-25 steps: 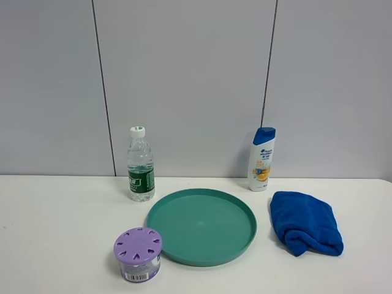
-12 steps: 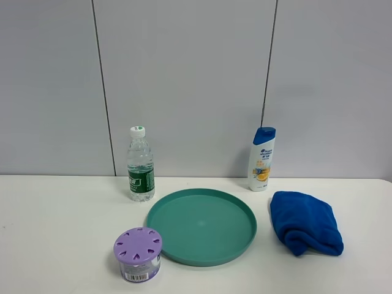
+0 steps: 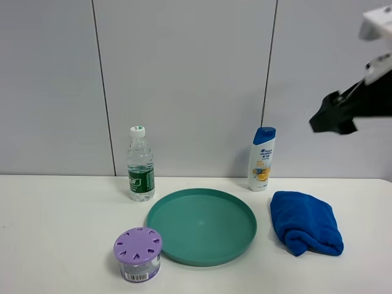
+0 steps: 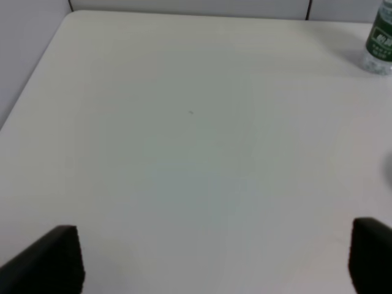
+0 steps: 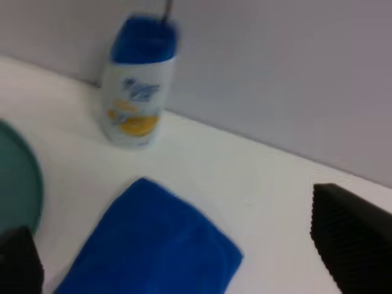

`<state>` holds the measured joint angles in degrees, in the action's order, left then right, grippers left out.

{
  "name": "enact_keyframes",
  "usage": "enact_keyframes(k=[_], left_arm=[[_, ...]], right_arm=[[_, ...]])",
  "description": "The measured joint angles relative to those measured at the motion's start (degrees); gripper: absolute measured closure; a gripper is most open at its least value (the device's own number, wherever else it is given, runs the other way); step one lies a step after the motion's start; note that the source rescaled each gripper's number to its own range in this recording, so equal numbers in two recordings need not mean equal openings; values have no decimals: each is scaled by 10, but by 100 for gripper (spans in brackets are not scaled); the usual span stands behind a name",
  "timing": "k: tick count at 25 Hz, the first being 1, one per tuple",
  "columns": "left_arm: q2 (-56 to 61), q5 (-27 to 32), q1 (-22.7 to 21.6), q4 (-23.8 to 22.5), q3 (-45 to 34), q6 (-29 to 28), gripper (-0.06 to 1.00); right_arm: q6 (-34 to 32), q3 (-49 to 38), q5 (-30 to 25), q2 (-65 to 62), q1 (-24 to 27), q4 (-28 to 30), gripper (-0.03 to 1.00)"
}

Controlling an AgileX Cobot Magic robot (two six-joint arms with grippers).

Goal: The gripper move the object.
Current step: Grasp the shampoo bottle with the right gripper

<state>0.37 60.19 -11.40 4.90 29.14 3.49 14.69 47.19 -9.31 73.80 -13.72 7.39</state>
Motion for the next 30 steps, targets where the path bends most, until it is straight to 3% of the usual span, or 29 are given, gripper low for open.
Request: enact_keyframes(k=[3,6,10,12,18,30], left_arm=[[0,0,0,0,0,0,-6],[0,0,0,0,0,0,-6],[0,0,0,0,0,0,-6],[0,0,0,0,0,0,-6],[0,0,0,0,0,0,-6],[0,0,0,0,0,0,-6]], right_arm=[[8,0,29,61,-9,-9,22],[-30,0,64,98,-9,-49,21],[-43,0,115,153,-9,-53,2],[-41,0,147,186,-9,-53,-1],[-22,0,245,274,-8,-53,-3],[-22,1,439,330,62,-53,-3]])
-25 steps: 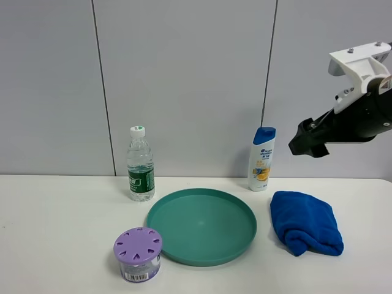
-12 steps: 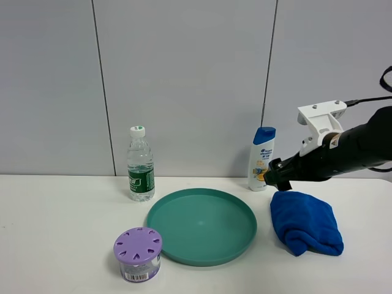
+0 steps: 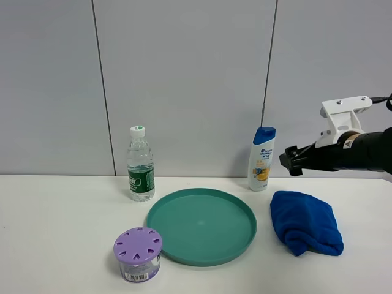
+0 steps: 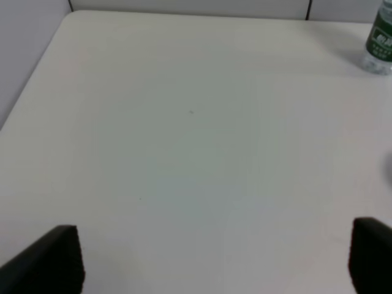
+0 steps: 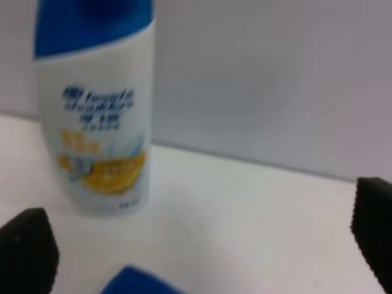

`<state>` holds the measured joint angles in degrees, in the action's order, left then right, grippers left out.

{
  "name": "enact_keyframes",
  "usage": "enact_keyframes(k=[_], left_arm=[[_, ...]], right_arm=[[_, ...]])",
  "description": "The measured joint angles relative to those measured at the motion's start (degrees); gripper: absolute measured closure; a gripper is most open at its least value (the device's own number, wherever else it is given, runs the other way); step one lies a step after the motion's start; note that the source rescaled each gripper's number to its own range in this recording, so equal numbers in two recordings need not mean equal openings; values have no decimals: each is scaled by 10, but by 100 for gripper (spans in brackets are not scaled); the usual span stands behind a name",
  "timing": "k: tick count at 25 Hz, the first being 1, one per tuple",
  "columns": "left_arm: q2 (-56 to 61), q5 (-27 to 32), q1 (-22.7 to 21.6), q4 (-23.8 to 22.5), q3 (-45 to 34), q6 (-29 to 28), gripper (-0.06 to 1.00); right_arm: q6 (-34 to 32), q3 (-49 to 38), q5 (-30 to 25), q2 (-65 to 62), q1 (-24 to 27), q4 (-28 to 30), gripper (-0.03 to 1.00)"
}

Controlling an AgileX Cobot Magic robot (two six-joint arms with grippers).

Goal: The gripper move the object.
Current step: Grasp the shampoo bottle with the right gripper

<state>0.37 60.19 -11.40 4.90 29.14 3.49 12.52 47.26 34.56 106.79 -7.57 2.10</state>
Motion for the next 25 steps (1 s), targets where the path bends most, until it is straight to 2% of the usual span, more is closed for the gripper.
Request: enact_keyframes(k=[5,8,11,15,25], left_arm=[[0,0,0,0,0,0,-6],[0,0,0,0,0,0,-6],[0,0,0,0,0,0,-6],[0,0,0,0,0,0,-6],[0,0,0,0,0,0,-6]], right_arm=[[0,1,95,46,2,7,-3],[0,1,187,83,2,19,-3],[0,3,245,102,2,42,-3],[0,36,253,125,2,67,-3],[-12,108,231,181,-5,75,-3]])
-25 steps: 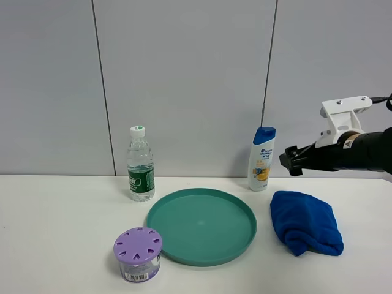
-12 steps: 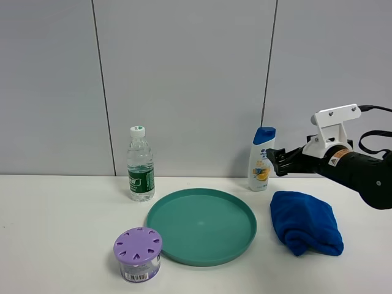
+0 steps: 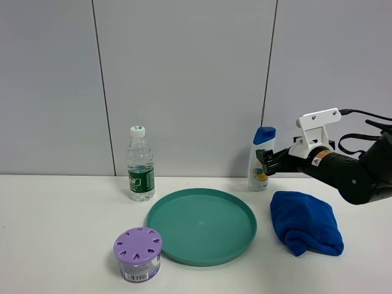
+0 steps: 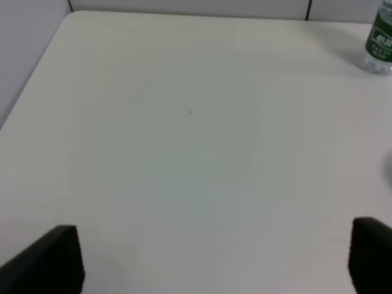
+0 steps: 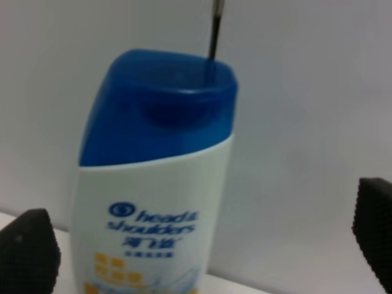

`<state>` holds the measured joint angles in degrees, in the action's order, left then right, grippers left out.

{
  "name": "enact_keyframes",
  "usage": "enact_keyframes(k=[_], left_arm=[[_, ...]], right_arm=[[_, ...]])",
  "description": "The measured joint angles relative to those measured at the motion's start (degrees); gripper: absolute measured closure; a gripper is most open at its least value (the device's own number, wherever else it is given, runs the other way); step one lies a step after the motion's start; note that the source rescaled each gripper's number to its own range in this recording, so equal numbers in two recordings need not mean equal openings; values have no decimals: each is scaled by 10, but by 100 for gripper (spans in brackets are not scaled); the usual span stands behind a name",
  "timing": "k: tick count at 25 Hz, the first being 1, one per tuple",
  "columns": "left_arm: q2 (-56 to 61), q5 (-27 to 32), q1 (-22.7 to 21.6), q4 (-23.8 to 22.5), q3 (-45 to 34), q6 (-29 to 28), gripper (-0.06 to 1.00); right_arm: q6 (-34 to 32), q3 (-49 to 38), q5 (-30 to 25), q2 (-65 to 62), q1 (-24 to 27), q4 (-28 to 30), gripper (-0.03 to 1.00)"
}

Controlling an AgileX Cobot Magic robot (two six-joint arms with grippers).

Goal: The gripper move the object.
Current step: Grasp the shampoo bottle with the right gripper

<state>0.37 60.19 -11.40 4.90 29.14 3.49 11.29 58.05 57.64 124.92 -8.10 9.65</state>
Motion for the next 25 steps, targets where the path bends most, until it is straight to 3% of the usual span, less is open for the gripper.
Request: enact_keyframes(k=[8,25], left_arm=[[0,0,0,0,0,0,-6],[0,0,0,0,0,0,-6]], right_arm=[[-32,43,-7,43,-20,7,-3],[-33,86,-7,83,-26,-12,-3]])
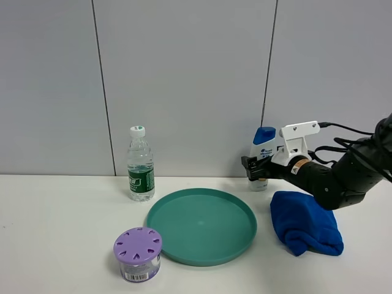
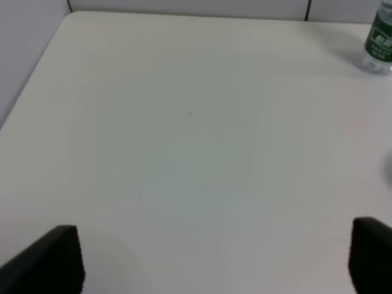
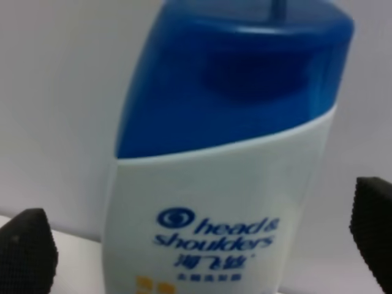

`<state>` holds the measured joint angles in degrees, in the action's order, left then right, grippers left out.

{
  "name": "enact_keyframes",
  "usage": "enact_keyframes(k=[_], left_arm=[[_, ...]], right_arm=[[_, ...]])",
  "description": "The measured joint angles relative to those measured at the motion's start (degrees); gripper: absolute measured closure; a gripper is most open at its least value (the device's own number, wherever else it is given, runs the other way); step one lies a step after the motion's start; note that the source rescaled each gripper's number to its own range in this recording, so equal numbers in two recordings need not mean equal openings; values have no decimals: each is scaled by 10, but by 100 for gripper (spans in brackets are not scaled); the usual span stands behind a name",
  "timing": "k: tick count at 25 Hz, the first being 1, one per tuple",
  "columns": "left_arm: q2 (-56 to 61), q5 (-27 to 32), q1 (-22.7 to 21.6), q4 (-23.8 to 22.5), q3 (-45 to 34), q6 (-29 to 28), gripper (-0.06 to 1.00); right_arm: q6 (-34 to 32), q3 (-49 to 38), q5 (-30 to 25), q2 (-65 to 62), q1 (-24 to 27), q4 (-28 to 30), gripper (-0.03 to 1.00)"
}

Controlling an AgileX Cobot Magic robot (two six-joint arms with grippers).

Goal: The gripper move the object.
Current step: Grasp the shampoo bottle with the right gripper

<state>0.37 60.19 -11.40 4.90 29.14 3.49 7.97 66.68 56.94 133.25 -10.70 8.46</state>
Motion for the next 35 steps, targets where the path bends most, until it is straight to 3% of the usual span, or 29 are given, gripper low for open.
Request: enact_keyframes(k=[8,15,35], left_arm=[[0,0,0,0,0,0,-6],[0,0,0,0,0,0,-6],[0,0,0,0,0,0,-6]], right_arm=[[0,16,-1,13,-6,-35,-3],[-12,18,-3,13,-6,-44,11],[-40,49,-30,13,-15,-30,14]])
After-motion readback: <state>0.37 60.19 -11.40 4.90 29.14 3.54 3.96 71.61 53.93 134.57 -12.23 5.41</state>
